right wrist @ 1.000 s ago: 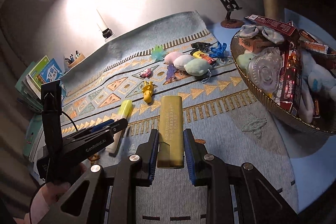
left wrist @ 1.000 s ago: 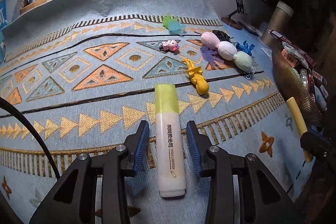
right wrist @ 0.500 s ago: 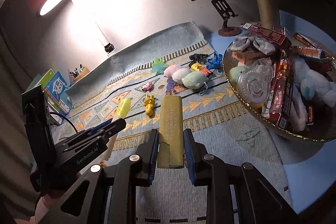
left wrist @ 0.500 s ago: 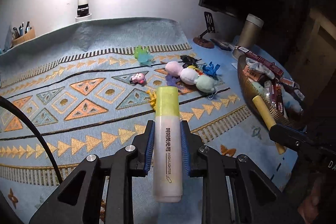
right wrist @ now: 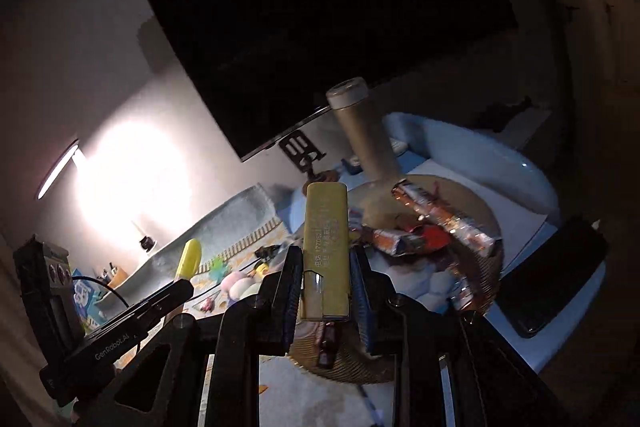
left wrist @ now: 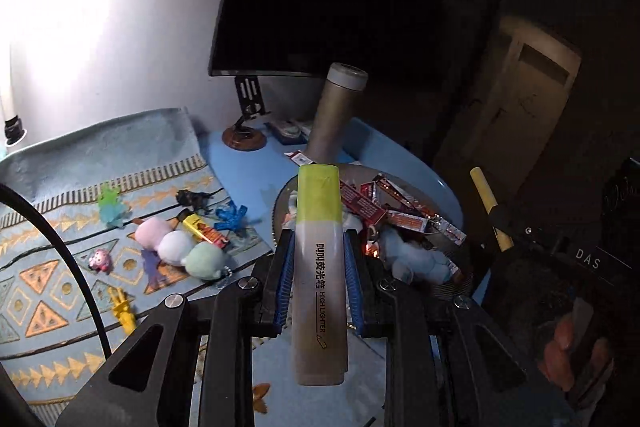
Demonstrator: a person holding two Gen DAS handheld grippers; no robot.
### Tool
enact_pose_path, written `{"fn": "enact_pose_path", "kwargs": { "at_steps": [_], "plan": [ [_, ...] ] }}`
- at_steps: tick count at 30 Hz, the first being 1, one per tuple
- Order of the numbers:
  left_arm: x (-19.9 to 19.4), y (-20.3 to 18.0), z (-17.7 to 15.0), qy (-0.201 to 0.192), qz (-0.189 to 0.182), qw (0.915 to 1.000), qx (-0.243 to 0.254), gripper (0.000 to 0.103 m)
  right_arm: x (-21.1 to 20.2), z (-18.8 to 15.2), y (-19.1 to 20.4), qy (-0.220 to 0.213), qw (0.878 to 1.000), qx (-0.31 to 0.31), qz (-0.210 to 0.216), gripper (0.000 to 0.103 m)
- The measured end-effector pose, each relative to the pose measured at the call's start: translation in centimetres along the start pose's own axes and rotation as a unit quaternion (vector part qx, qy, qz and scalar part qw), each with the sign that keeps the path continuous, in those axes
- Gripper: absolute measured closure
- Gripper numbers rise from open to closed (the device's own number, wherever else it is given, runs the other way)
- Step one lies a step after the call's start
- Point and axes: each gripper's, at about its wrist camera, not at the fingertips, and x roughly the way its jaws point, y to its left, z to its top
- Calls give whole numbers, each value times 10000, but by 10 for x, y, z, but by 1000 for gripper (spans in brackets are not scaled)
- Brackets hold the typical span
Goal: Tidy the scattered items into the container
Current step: 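Carry the highlighter and glue stick to the amber bowl and release both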
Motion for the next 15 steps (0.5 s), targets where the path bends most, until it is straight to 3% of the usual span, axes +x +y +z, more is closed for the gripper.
{"fn": "enact_pose_path", "kwargs": {
  "at_steps": [5,11,13,15],
  "plan": [
    [41,-21,6,211,-307,9993,39,82,9,20,-32,-4,9993,221,-294,80],
    [70,-30,6,230,-523,9984,-13,82,31,17,-47,115,9981,328,-514,80],
    [80,-26,5,327,-570,9977,-140,70,42,13,-54,186,9981,398,-427,80],
    [89,-18,4,538,-742,9951,-383,70,50,11,-61,397,9971,565,-326,75]
  ]
}}
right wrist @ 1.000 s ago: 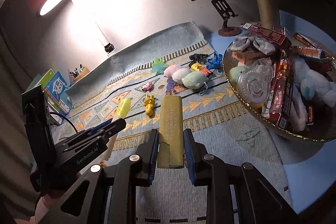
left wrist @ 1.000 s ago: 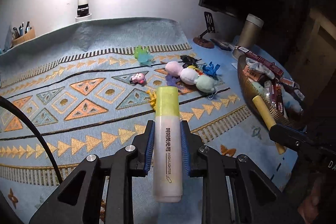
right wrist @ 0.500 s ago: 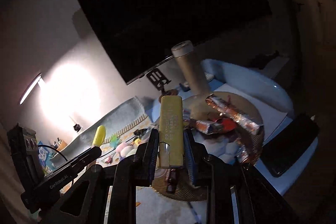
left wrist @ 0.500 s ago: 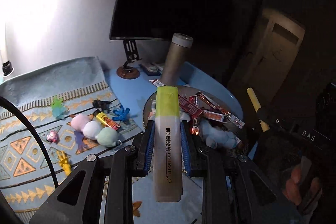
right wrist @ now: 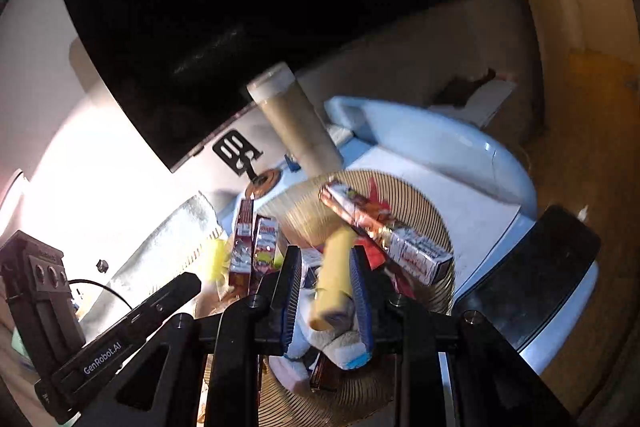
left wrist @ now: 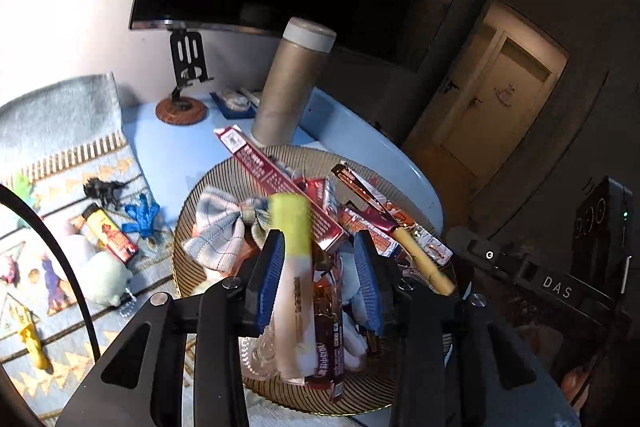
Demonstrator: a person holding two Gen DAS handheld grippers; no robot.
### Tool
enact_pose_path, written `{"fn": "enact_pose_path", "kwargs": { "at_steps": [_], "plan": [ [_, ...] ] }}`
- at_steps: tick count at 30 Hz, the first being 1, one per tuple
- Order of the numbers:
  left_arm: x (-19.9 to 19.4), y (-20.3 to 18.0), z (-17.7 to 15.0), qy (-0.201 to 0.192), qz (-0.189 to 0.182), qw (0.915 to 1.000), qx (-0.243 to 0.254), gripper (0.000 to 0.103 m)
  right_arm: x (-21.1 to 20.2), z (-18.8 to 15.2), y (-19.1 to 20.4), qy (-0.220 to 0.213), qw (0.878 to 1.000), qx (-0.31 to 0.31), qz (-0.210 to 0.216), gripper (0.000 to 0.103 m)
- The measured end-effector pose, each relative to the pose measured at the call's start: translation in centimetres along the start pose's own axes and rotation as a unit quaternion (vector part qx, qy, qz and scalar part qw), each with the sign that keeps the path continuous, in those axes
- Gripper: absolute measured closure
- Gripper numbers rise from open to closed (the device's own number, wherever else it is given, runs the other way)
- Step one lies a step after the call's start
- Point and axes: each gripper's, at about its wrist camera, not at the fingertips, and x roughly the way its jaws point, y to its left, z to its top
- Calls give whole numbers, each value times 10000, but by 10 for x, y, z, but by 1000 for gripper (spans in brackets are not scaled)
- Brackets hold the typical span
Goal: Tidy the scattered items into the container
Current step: 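Carry the highlighter and glue stick to the amber bowl and release both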
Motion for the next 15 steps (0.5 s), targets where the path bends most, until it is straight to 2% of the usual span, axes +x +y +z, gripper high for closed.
{"fn": "enact_pose_path", "kwargs": {
  "at_steps": [2,9,15],
  "plan": [
    [-1,8,-2,61,-140,9997,-211,70,2,-1,-8,22,9998,189,80,73],
    [-22,25,-8,-145,-89,9986,-498,69,-4,-4,-17,13,9991,367,199,72],
    [-40,44,-13,-207,37,9975,-674,68,-2,-12,-5,172,9991,235,303,72]
  ]
}}
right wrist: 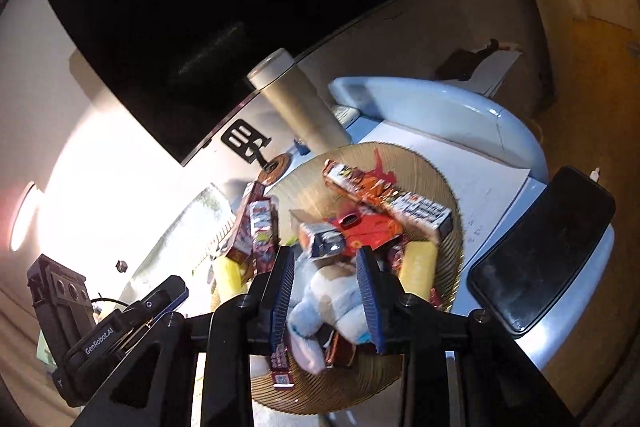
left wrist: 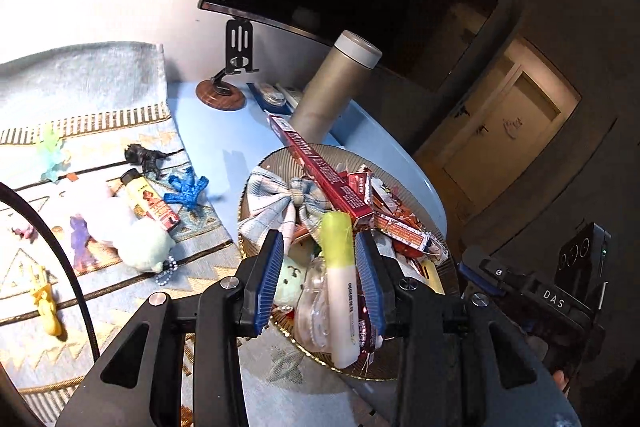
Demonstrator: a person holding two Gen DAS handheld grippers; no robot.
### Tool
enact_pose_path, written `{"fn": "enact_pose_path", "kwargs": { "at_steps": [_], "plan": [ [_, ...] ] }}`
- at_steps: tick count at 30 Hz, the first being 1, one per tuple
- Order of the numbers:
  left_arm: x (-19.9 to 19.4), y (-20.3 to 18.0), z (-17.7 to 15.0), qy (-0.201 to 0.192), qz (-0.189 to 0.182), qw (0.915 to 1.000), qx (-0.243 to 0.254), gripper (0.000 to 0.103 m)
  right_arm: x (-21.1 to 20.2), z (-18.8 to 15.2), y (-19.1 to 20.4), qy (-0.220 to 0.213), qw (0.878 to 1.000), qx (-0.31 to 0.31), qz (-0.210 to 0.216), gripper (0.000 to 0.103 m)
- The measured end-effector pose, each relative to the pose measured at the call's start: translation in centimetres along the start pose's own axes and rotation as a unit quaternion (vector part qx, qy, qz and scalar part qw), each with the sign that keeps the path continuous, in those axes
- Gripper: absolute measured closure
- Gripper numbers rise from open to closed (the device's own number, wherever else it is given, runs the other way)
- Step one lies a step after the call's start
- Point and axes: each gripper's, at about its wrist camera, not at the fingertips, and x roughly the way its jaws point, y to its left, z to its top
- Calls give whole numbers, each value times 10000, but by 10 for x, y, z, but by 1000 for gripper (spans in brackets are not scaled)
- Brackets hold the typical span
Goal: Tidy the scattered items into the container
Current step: 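Carry the highlighter and glue stick to the amber bowl and release both, then move both grippers back over the rug toward the yellow rubber figure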
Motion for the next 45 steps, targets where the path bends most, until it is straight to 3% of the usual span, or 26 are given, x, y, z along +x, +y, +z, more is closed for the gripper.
{"fn": "enact_pose_path", "kwargs": {
  "at_steps": [5,11,15,19,23,28,33,39,45],
  "plan": [
    [-18,24,-1,-48,153,9997,-187,68,5,-9,16,143,9997,-159,112,72],
    [-67,75,-12,-318,523,9963,-601,68,11,-26,44,430,9974,-498,305,72],
    [-109,118,-20,-686,1269,9863,-800,68,17,-42,75,626,9928,-814,614,71],
    [-126,160,-22,-566,1481,9816,-1061,68,33,-80,118,936,9820,-1212,1110,70],
    [-115,179,-33,-246,1533,9824,-1037,68,74,-132,156,1523,9647,-1822,1141,70],
    [-81,181,-42,118,1385,9855,-976,68,111,-173,165,1660,9539,-2400,697,70],
    [-60,170,-42,273,1526,9860,-606,66,118,-174,152,1675,9561,-2304,687,70],
    [-40,169,-40,561,1599,9842,-522,63,124,-173,151,1785,9547,-2264,744,70],
    [-20,150,-38,538,2315,9713,128,62,128,-175,155,1840,9522,-2332,716,70]
  ]
}}
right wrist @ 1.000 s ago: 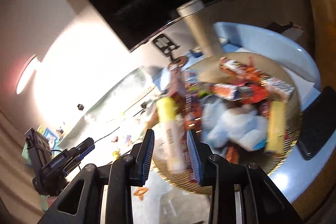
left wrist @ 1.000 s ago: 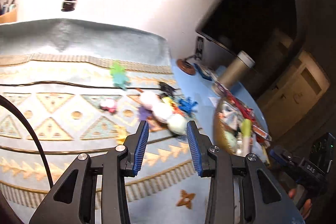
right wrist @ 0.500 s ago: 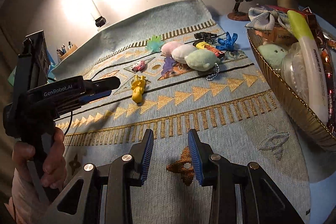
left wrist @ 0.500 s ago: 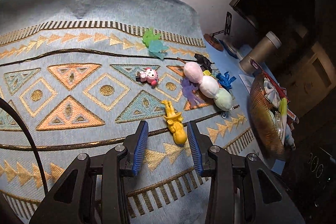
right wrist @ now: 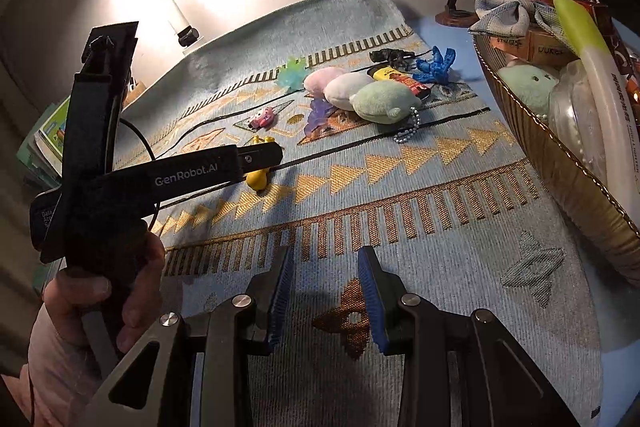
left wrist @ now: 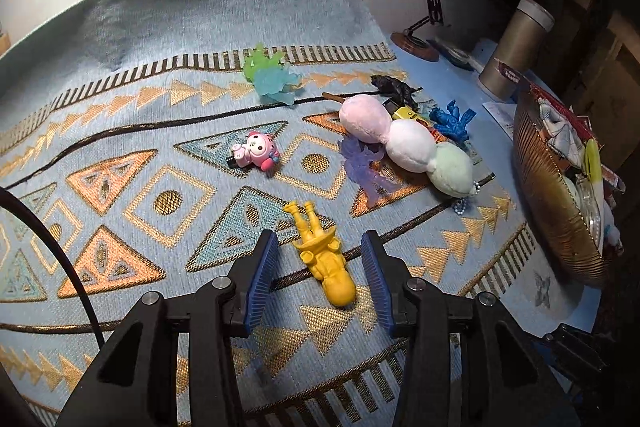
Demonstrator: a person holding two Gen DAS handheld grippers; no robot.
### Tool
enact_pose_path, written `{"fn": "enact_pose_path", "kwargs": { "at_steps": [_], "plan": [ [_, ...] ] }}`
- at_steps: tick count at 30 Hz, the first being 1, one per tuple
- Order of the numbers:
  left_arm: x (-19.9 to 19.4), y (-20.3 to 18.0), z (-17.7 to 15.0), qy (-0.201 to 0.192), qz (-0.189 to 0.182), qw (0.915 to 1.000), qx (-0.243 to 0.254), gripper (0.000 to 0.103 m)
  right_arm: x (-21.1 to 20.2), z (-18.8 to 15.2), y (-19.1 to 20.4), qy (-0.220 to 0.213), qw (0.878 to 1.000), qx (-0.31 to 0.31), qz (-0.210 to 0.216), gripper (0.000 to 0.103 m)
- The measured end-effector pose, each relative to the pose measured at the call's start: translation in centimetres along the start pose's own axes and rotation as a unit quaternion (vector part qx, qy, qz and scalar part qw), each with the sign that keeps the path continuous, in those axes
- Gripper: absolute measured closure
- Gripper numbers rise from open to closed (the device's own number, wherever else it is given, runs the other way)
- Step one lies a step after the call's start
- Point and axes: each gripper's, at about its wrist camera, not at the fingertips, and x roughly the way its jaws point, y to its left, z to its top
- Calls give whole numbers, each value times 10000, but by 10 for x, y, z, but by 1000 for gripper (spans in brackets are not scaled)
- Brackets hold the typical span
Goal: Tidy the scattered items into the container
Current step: 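Grasp the yellow rubber figure with the left gripper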
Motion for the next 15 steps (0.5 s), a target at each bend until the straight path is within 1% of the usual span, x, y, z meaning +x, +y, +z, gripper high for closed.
{"fn": "enact_pose_path", "kwargs": {
  "at_steps": [2,4,6,9,10,12,14,15],
  "plan": [
    [1,-5,-1,-50,181,9997,154,63,1,0,-2,12,10000,49,39,70],
    [0,-3,-3,-119,344,9992,186,77,0,0,-4,19,9999,100,77,70],
    [-4,3,-2,-122,180,9997,100,79,1,1,-4,23,9999,126,76,70],
    [-15,16,-5,-282,220,9994,-23,79,2,5,0,52,9999,68,-120,70],
    [-19,21,-6,-325,189,9992,-97,79,5,8,2,88,9998,35,-193,70],
    [-25,36,-7,-463,12,9983,-360,79,9,20,7,177,9994,-41,-309,70],
    [-32,52,-8,-636,-219,9955,-662,79,13,36,13,241,9994,-85,-213,70],
    [-35,58,-7,-708,-277,9939,-804,79,16,44,17,272,9994,-120,-149,70]
  ]
}}
